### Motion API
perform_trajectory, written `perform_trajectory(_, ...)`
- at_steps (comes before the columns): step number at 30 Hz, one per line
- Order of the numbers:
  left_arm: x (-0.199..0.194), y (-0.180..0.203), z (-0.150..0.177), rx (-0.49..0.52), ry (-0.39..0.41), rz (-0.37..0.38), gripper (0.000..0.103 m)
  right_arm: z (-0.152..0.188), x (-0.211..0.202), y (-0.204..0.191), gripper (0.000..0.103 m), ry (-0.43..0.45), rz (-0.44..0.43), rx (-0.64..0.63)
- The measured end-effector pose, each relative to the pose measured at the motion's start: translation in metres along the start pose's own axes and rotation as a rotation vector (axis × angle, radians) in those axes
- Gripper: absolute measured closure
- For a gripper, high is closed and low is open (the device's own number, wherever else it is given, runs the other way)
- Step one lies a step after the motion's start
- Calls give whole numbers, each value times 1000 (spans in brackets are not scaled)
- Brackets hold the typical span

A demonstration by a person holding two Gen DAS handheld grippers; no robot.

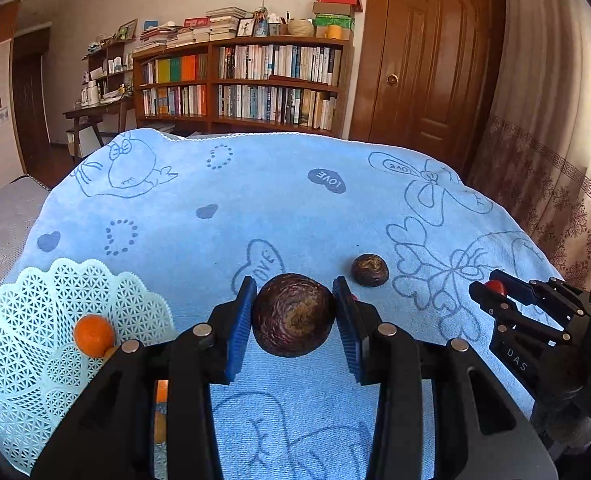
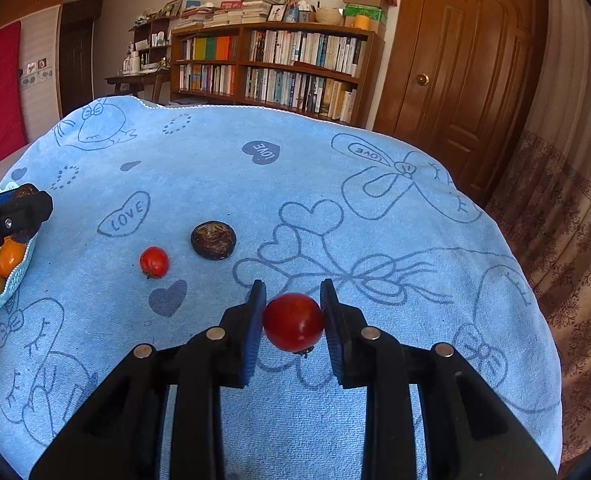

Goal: Organize fruits
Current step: 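Carry the brown fruit into the basket and open the left tool, then lower the red tomato into the basket and open the right tool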

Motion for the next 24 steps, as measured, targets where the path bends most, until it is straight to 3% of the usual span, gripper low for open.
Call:
perform_trajectory(12, -21, -85, 10, -98, 12, -104, 63, -2, 4, -63, 75, -37, -75, -99)
perform_trajectory(20, -36, -122, 11, -141, 38, -142, 63, -4, 2, -110, 75, -46, -123, -177)
perform_trajectory(24, -40, -140, 9, -191, 39, -149, 57, -8, 0, -126, 75, -51, -159, -195)
Point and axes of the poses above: each gripper's, at about its wrist camera, not at the fingertips, and x roughly the way its jaws point, y to its right, z to its underside, the point moved 2 cm from there along x, roughly the way its jaws point, and after that the axes turned 5 degrees about -z, right-handed, at the moved point
